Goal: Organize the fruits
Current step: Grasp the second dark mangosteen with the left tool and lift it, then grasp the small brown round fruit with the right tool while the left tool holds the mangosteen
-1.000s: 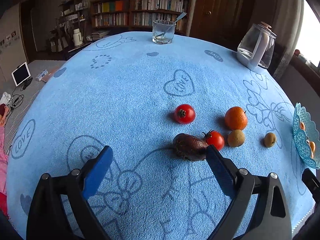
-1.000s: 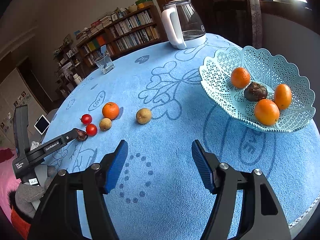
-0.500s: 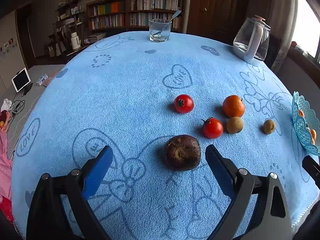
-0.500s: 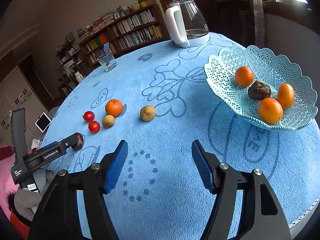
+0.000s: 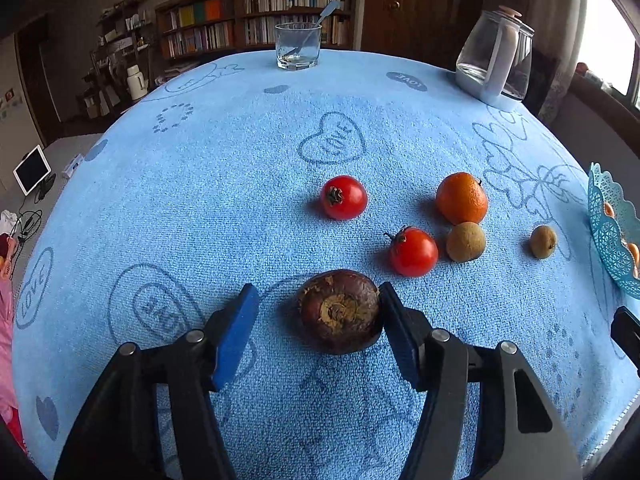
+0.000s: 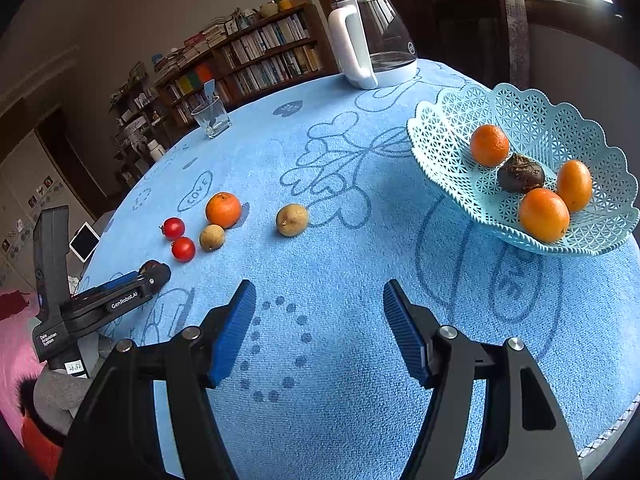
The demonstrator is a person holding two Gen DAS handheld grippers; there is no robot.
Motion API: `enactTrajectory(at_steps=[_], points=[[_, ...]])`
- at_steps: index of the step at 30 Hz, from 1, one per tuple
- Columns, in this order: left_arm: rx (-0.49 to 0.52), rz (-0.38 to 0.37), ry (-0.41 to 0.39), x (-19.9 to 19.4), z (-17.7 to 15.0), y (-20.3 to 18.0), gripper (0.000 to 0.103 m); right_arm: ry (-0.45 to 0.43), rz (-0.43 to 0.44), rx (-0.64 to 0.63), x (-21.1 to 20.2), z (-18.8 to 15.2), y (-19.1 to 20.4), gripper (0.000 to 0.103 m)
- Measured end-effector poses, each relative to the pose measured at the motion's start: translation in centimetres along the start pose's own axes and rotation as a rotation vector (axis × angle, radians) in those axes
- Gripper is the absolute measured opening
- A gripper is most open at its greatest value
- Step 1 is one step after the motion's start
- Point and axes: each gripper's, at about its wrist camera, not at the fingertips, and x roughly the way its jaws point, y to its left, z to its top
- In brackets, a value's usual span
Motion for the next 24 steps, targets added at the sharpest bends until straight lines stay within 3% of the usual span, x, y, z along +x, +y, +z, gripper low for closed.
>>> enactTrajectory(at_steps=[2, 4, 24], points=[[0.011, 0.003, -0.012, -0.1, -0.2, -0.3, 0.056, 0.005, -0.003, 0.001, 0.2, -0.1, 0.0, 0.068], [0.03, -0.01, -0.031, -0.4, -0.4, -0.7, 0.043, 0.01, -0.008, -0.002, 0.3, -0.2, 0.1, 0.068], [-0.085, -0.067, -0.176, -3.3, -1.0, 1.6, 0.043, 0.048, -0.022, 0.022, 2.4, 0.9, 2.3, 0.068]])
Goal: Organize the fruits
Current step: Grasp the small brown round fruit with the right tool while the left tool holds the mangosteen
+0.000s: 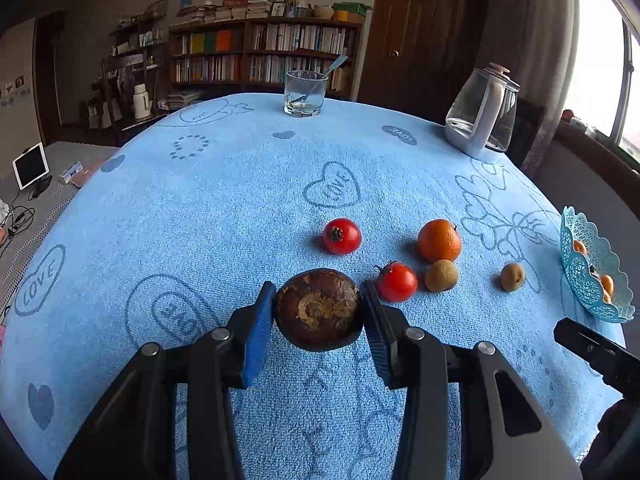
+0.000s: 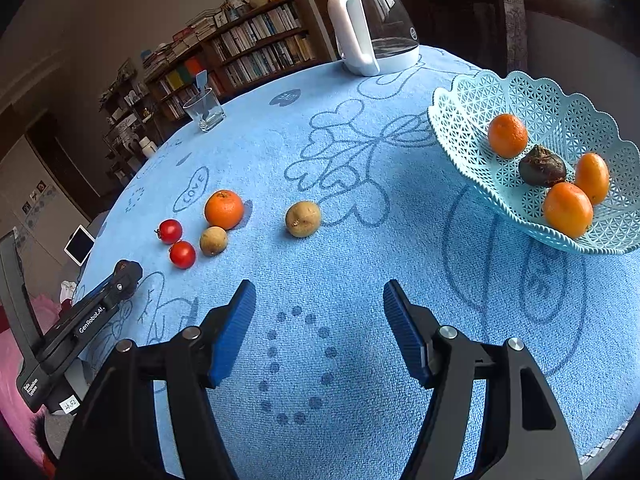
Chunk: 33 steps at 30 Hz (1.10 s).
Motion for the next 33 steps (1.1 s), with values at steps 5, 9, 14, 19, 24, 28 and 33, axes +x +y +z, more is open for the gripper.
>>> enactTrajectory(at_steps=[5, 9, 14, 19, 24, 28, 33], points=[[-0.036, -0.028, -0.009, -0.3, 0.0, 0.7, 0.043, 0.014, 0.0, 0.002, 0.9, 0.5, 0.8, 0.068], [-0.042, -0.04, -0.024, -0.7, -0.1, 0.9, 0.043, 0.051, 0.028, 0.057, 2.0, 1.1, 0.4, 0.068], [-0.053, -0.06, -0.026, -0.7, 0.0, 0.9, 0.043, 0.052, 0.013, 0.066, 2.5, 1.5, 0.5, 0.068], [-0.08, -0.07, -0.013, -0.5, 0.0, 1.4, 0.043, 0.044, -0.016, 0.069, 2.7, 1.8, 0.1, 0.068], [-0.083, -0.074, -0.014, -0.5, 0.0, 1.5, 0.043, 0.035, -0.04, 0.066, 3.2, 2.6, -0.2, 0.068], [-0.087, -0.075, -0.01, -0.5, 0.0, 1.5, 0.043, 0.022, -0.05, 0.028, 4.0, 3.5, 0.7, 0.065], [-0.088, -0.077, -0.004, -0.3, 0.0, 1.5, 0.043, 0.025, -0.076, -0.039, 5.7, 4.2, 2.2, 0.044]])
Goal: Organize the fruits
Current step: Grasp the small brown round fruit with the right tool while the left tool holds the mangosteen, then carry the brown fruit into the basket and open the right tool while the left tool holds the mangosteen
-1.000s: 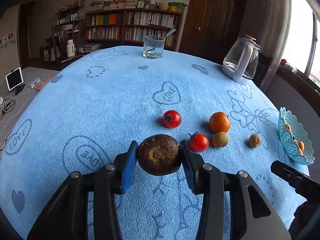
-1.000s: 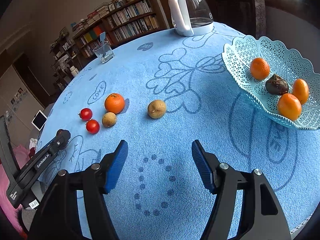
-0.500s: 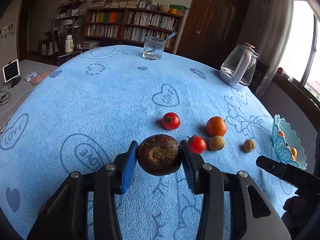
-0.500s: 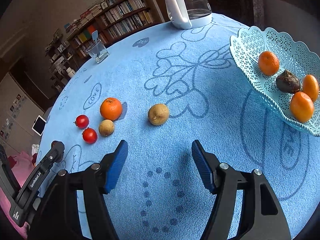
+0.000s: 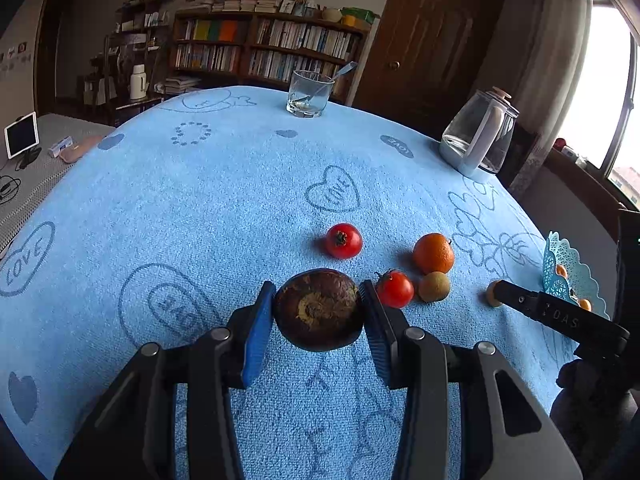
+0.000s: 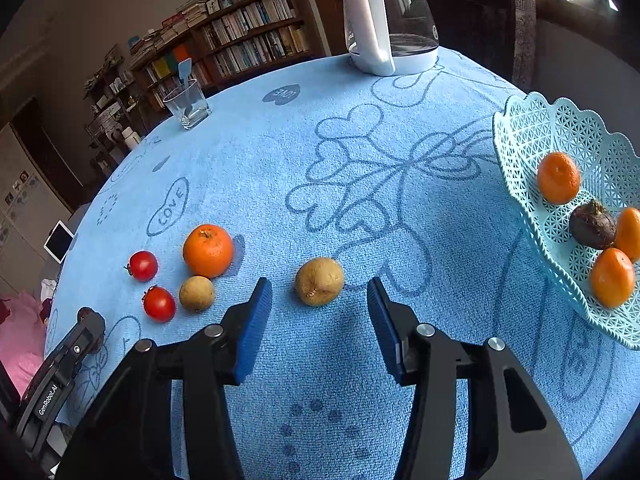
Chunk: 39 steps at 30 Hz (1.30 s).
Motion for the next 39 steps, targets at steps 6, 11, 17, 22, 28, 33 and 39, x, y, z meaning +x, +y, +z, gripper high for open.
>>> enactTrajectory(at_steps=[6, 11, 17, 22, 28, 33, 39], points=[[-0.001, -0.005, 0.009, 0.3, 0.0, 0.0, 0.043, -0.007, -0.071, -0.059, 1.4, 0.5, 1.3, 0.03], [-0.003, -0.008, 0.015, 0.4, 0.0, 0.0, 0.043, -0.012, -0.09, -0.072, 1.7, 0.4, 1.5, 0.028], [-0.006, -0.011, 0.021, 0.6, 0.0, 0.0, 0.043, -0.018, -0.067, -0.047, 1.1, 0.3, 1.3, 0.028], [-0.007, -0.01, 0.022, 0.7, 0.0, 0.0, 0.043, -0.042, -0.033, -0.027, -0.2, 0.1, 1.6, 0.028], [-0.011, -0.008, 0.021, 0.7, 0.0, 0.2, 0.043, -0.067, 0.003, -0.006, -1.8, 0.0, 1.8, 0.028], [-0.011, -0.008, 0.021, 0.7, 0.0, 0.2, 0.043, -0.073, 0.028, 0.019, -2.7, -0.3, 1.1, 0.028], [-0.009, -0.008, 0.021, 0.7, 0.0, 0.2, 0.043, -0.07, 0.038, 0.046, -3.3, -0.6, 0.2, 0.028]])
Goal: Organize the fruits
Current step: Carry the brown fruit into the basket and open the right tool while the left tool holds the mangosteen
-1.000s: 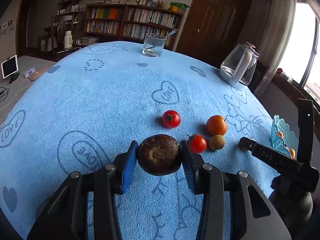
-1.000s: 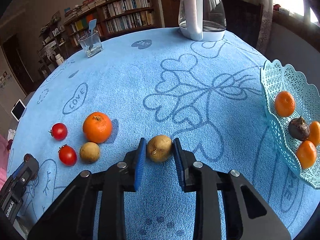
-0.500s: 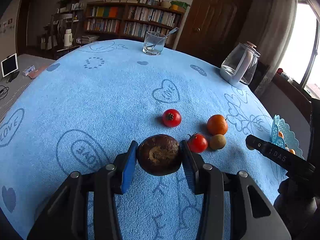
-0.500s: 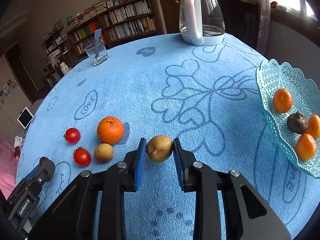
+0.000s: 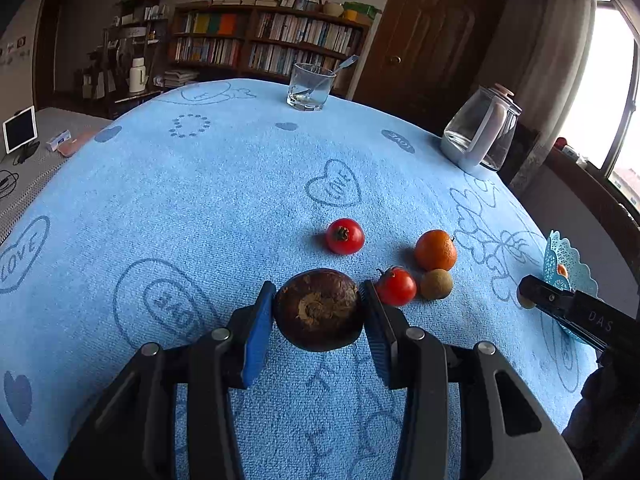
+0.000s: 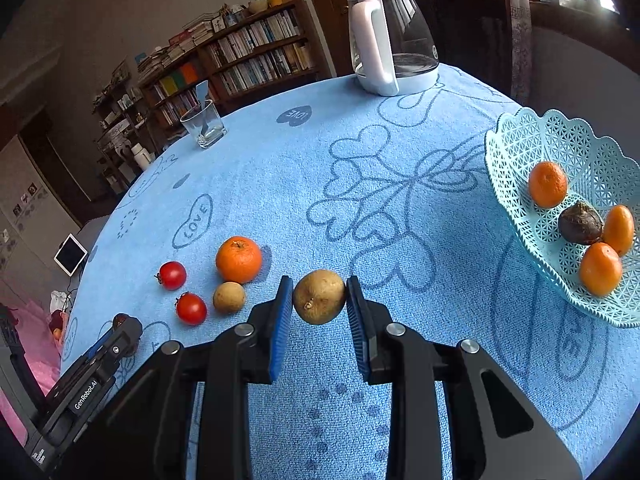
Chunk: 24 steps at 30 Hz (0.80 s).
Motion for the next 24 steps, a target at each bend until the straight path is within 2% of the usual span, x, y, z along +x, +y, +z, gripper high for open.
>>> enactTrajectory(at_steps=[6, 13, 24], points=[[-0.001, 0.0, 0.0, 0.0, 0.0, 0.0, 0.043, -0.034, -0.008, 0.017, -1.9, 0.2, -1.3, 0.028], [0.001, 0.003, 0.002, 0.1, 0.0, 0.1, 0.043, -0.082, -0.038, 0.088, -4.6, 0.6, -4.9, 0.028], [0.006, 0.017, 0.004, 0.2, -0.3, 0.2, 0.043, -0.121, -0.138, 0.188, -7.4, 0.1, -11.0, 0.028]])
